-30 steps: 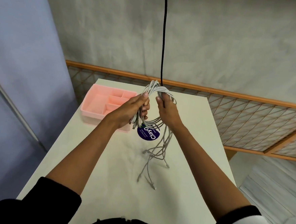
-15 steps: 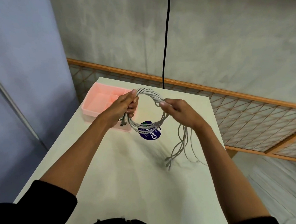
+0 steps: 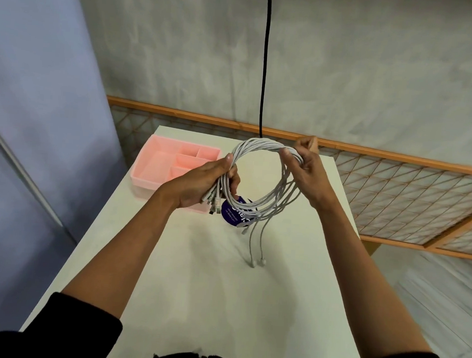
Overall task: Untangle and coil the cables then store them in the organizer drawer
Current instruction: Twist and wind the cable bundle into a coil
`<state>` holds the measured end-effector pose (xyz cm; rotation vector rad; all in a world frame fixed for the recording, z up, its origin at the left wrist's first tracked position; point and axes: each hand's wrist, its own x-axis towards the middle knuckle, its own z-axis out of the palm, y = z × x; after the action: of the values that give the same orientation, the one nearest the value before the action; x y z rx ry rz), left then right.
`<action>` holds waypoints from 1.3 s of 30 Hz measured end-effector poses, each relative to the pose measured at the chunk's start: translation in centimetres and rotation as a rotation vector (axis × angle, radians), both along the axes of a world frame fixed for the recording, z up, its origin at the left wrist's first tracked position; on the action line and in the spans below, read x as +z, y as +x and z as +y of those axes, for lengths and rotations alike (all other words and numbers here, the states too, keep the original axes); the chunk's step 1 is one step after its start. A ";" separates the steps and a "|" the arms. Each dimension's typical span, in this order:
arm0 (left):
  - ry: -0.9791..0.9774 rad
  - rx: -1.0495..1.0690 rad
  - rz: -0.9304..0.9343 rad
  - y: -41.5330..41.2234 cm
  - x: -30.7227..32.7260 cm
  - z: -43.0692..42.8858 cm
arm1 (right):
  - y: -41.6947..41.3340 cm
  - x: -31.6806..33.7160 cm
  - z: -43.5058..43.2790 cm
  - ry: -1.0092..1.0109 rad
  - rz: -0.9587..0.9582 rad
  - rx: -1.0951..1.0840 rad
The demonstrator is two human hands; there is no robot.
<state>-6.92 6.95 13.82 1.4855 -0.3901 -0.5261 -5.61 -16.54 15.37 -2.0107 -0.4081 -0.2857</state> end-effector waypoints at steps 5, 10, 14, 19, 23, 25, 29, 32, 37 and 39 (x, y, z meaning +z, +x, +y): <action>0.233 0.179 -0.225 0.4 -0.1 -0.2 | -0.6 0.9 0.9 0.229 0.094 0.152; 0.428 0.349 -0.477 0.5 -0.5 -1.1 | -1.0 0.4 1.8 0.331 0.145 0.044; 0.921 0.576 -0.979 0.7 -1.6 -0.9 | -0.9 -0.3 2.1 0.432 0.273 -0.046; 1.013 0.673 -1.209 0.5 -3.5 -1.0 | -0.5 -1.5 2.3 0.456 0.385 -0.073; 0.678 0.524 -0.691 0.4 -3.5 -2.0 | -0.3 -2.6 2.5 0.257 0.235 -0.154; 0.412 0.421 -0.429 -0.1 -2.9 -2.3 | 0.0 -2.7 2.3 0.201 0.180 -0.146; 0.188 0.396 -0.223 -0.9 -2.8 -2.3 | 0.5 -2.6 2.3 0.078 0.035 -0.201; 0.282 0.525 -0.333 -0.9 -2.7 -2.5 | 0.4 -2.9 3.2 -0.047 -0.103 -0.328; 0.618 0.606 -0.585 -1.1 -2.7 -3.3 | 0.2 -4.1 4.4 0.035 -0.115 -0.432; 0.729 0.669 -0.660 -1.1 -3.3 -3.3 | 0.2 -4.1 4.7 0.060 -0.095 -0.431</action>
<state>-8.02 3.69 10.53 2.3544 -0.1763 0.4339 -5.43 -11.85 11.30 -2.0166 -0.0174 -0.6545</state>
